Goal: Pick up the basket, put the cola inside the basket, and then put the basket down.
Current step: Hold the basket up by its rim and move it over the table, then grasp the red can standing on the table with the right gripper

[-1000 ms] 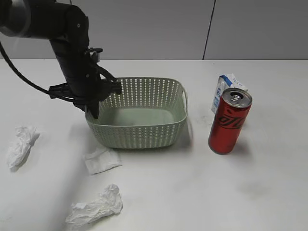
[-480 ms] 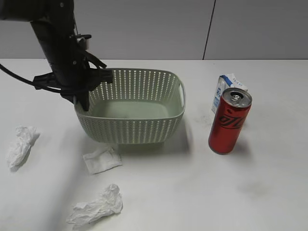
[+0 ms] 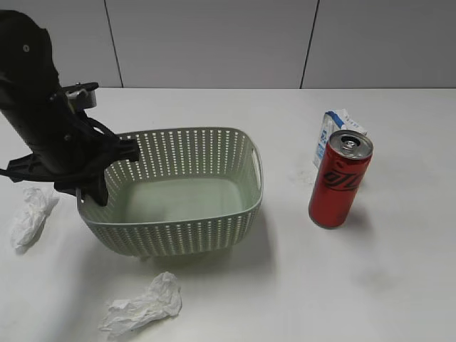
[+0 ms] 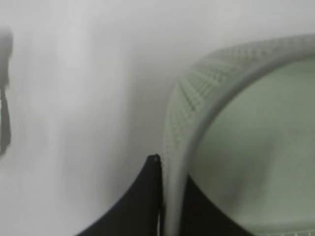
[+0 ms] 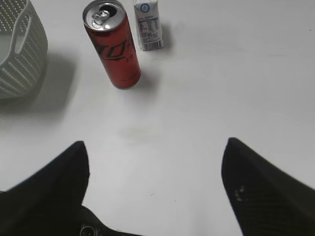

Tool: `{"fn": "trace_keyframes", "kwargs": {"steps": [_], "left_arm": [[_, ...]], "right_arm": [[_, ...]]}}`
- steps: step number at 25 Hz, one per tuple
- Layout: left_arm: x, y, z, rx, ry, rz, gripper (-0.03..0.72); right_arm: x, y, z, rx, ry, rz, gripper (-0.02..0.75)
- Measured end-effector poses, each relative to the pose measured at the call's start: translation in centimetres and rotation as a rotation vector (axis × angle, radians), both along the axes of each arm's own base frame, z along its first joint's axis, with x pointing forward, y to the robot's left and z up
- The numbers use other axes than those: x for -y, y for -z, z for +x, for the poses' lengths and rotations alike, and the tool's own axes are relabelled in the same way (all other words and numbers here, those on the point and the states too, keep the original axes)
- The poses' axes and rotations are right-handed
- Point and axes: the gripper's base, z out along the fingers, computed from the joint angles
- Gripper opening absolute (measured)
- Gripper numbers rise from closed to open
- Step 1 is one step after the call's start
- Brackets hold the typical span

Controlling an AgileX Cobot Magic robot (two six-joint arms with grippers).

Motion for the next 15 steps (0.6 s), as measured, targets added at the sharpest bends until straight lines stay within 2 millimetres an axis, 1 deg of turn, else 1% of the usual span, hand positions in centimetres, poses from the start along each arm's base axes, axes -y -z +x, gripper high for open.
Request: {"fn": "trace_keyframes", "kwargs": {"steps": [4,7,9,12,15], "left_arm": [[1.2,-0.1,-0.5,0.023,0.064,-0.003,-0.001],[2.2,-0.2,-0.8,0.051,0.093,-0.014,-0.001],[2.4,-0.3,-0.9,0.06,0.097,-0.02,-0.001],[2.5,-0.3,-0.9,0.062,0.1,-0.021,-0.001],[2.5,-0.3,-0.9,0.062,0.1,-0.021,-0.001]], "right_arm": [[-0.9,-0.9,4.7,-0.124,-0.026,0.028,0.654],[-1.8,-1.2,8.4,-0.202,-0.058,0.069,0.619],[-2.6,-1.0,11.0,-0.246,-0.081,0.075,0.599],[-4.6,-0.4,13.9,-0.268,-0.142,0.059,0.587],[-7.4,0.8,16.0,-0.267,-0.179,0.013,0.586]]}}
